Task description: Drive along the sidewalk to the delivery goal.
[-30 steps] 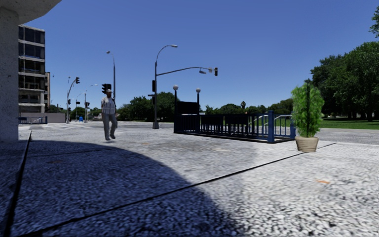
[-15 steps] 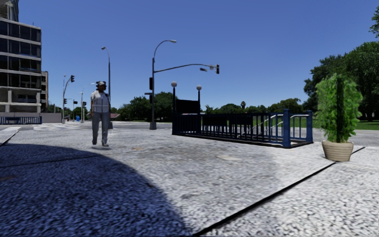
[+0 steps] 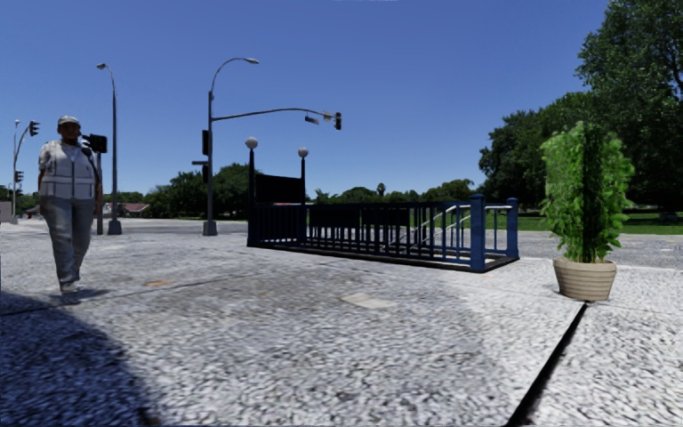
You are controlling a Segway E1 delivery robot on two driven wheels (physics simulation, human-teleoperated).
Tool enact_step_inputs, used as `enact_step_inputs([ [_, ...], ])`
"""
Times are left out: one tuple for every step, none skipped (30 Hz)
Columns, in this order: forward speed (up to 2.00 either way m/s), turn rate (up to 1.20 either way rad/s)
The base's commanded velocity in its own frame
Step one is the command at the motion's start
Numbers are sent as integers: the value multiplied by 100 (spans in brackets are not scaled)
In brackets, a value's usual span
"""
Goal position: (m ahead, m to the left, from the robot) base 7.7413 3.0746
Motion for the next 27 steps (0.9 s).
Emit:
enact_step_inputs([
  [153, -66],
  [153, -66],
  [153, -66],
  [153, -62],
  [153, -57],
  [153, -57],
  [153, -49],
  [153, -22],
  [153, 0],
  [153, 0],
  [153, 0],
  [153, 0],
  [153, 0],
  [153, 0],
  [153, 0],
  [153, 0],
  [153, 0],
  [153, 0],
  [153, 0],
  [153, 0],
  [153, 0],
  [153, 12],
  [153, 12],
  [153, 24],
  [153, 37],
  [153, 42],
  [153, 42],
])
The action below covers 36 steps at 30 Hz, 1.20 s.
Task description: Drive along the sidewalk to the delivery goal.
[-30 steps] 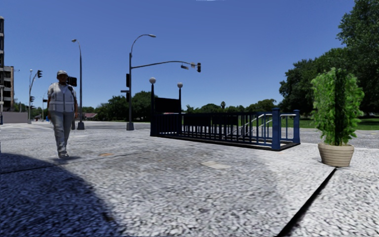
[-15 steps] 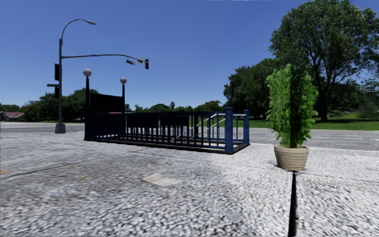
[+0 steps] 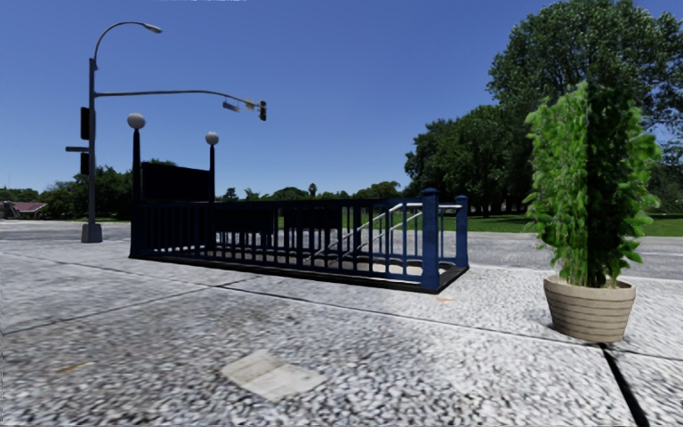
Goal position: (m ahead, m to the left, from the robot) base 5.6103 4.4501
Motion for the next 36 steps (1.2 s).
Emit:
enact_step_inputs([
  [153, 44],
  [153, 44],
  [153, 44],
  [153, 44],
  [153, 44],
  [153, 44],
  [153, 44],
  [153, 44],
  [153, 44],
  [153, 44],
  [153, 44],
  [153, 44],
  [153, 44],
  [153, 44],
  [153, 44],
  [153, 44],
  [153, 44],
  [153, 44],
  [153, 44],
  [153, 44],
  [153, 44],
  [153, 44],
  [153, 44],
  [153, 45],
  [153, 45],
  [153, 45],
  [153, 47],
  [153, 50],
  [153, 50],
  [153, 51],
  [153, 51],
  [153, 52],
  [152, 52],
  [152, 52],
  [152, 52],
  [151, 52],
])
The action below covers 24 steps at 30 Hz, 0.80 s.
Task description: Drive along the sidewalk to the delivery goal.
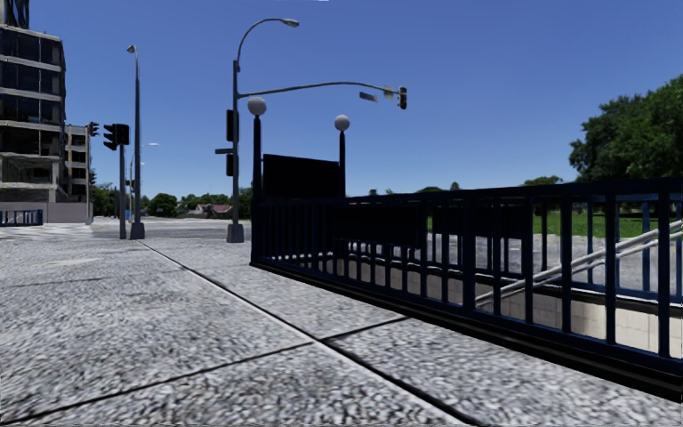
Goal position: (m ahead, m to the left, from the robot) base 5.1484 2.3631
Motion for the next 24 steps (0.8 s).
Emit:
enact_step_inputs([
  [150, 52],
  [150, 52],
  [148, 52],
  [147, 52],
  [147, 52],
  [147, 52],
  [147, 52],
  [147, 52],
  [146, 52],
  [146, 52],
  [144, 52],
  [139, 52],
  [133, 52],
  [130, 52],
  [130, 52],
  [128, 52],
  [126, 52],
  [124, 52],
  [124, 52],
  [122, 52],
  [122, 52],
  [121, 52],
  [121, 52],
  [120, 52],
])
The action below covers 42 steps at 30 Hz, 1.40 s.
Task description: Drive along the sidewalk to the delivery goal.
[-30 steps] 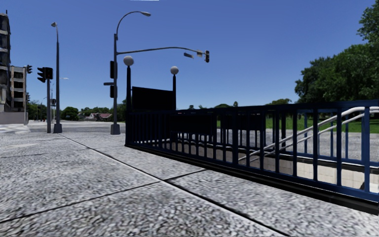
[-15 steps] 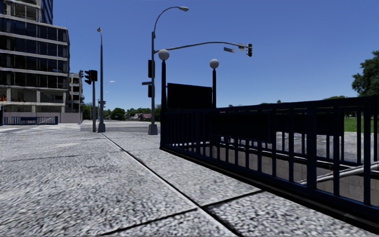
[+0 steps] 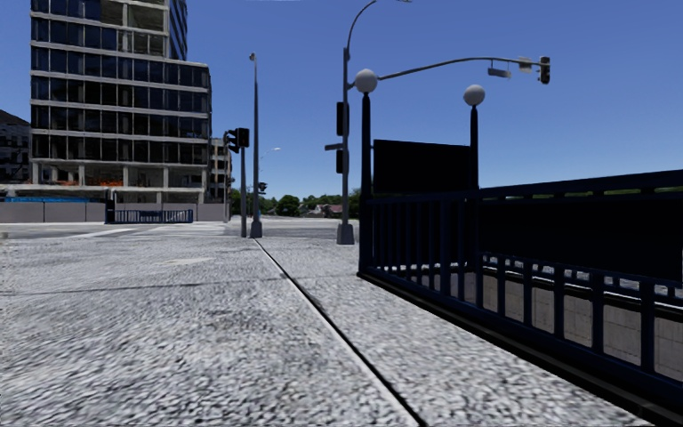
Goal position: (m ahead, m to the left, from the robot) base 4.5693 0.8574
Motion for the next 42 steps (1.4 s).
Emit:
enact_step_inputs([
  [120, 52],
  [120, 52],
  [120, 52],
  [120, 52],
  [119, 52],
  [117, 52],
  [115, 52],
  [115, 52],
  [115, 52],
  [112, 52],
  [110, 52],
  [110, 52],
  [109, 52],
  [109, 52],
  [109, 52],
  [109, 52],
  [109, 52],
  [109, 52],
  [109, 52],
  [109, 52],
  [109, 52],
  [109, 52],
  [109, 52],
  [109, 51],
  [109, 33],
  [109, 33],
  [109, 18],
  [109, 6],
  [109, 0],
  [109, 0],
  [109, 0],
  [108, 0],
  [108, 0],
  [108, 0],
  [108, 0],
  [108, 0],
  [108, 0],
  [108, 0],
  [108, 0],
  [108, 0],
  [108, 0],
  [108, 0],
])
